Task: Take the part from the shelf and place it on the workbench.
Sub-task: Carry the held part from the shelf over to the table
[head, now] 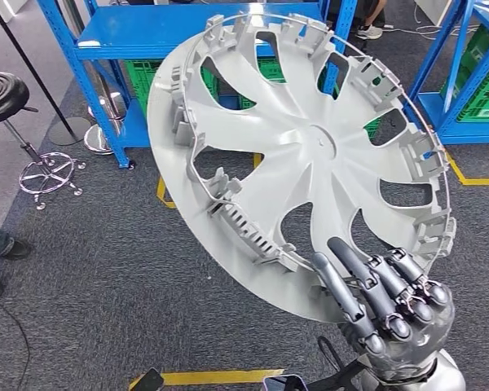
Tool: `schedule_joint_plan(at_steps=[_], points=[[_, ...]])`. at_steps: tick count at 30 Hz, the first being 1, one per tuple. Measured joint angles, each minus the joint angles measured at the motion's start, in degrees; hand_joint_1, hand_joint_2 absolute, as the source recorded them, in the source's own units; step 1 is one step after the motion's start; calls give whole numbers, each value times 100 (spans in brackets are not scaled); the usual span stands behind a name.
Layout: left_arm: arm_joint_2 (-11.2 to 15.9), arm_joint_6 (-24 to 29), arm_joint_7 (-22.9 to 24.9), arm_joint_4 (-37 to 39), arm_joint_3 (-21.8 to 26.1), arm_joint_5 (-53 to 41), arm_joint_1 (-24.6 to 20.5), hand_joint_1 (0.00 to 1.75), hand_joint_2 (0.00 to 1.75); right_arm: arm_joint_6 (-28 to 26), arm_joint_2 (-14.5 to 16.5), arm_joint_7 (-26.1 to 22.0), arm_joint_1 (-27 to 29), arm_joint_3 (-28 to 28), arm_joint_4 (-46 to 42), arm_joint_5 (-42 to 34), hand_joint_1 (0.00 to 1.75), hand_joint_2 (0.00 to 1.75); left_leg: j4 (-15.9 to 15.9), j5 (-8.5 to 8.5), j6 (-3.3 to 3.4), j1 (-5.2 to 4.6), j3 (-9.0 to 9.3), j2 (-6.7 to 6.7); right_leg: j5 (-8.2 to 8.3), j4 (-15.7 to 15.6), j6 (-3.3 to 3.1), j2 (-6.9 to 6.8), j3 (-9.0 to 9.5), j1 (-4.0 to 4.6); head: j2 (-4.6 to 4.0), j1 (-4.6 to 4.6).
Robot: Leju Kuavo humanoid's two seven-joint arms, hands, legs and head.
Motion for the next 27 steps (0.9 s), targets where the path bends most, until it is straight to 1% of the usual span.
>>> schedule_joint_plan(at_steps=[4, 10, 12, 14, 17, 27], points=[[-4, 0, -2, -5, 5, 1, -4, 0, 0, 0, 0, 0, -8, 3, -3, -1, 175, 175, -80, 45, 6, 1, -17, -4, 45, -56, -154, 0, -67, 3, 0, 13], [-14, 0, -2, -5, 42, 0, -1, 0, 0, 0, 0, 2, -6, 5, -2, 0, 175, 175, -76, 98, 90, -50, -73, 0, 143, -89, -3, 9, -96, -43, 0, 17], [-14, 0, -2, -5, 51, 0, 0, 0, 0, 0, 0, -3, -8, 5, -2, 0, 175, 175, -71, 124, 105, -59, -104, 0, 170, -90, 38, 9, -101, -53, 0, 16], [-13, -1, -2, -5, 64, 0, 3, 0, 0, 0, 0, -10, -9, 5, -2, 0, 175, 175, -69, 146, 110, -61, -131, 0, 190, -90, 65, 9, -120, -56, 0, 16], [-13, -2, -2, -5, 81, 0, 7, 0, 0, 0, 0, -16, -14, 5, -2, 0, 175, 175, -69, 161, 105, -60, -145, 0, 199, -89, 77, 8, -136, -56, 0, 15], [-14, -4, -2, -5, 94, 1, 12, 0, 0, 0, -1, 149, -37, 31, 21, 0, 175, 175, -61, 179, 83, -62, -160, -1, 213, -68, 76, 8, -164, -60, 0, 14]])
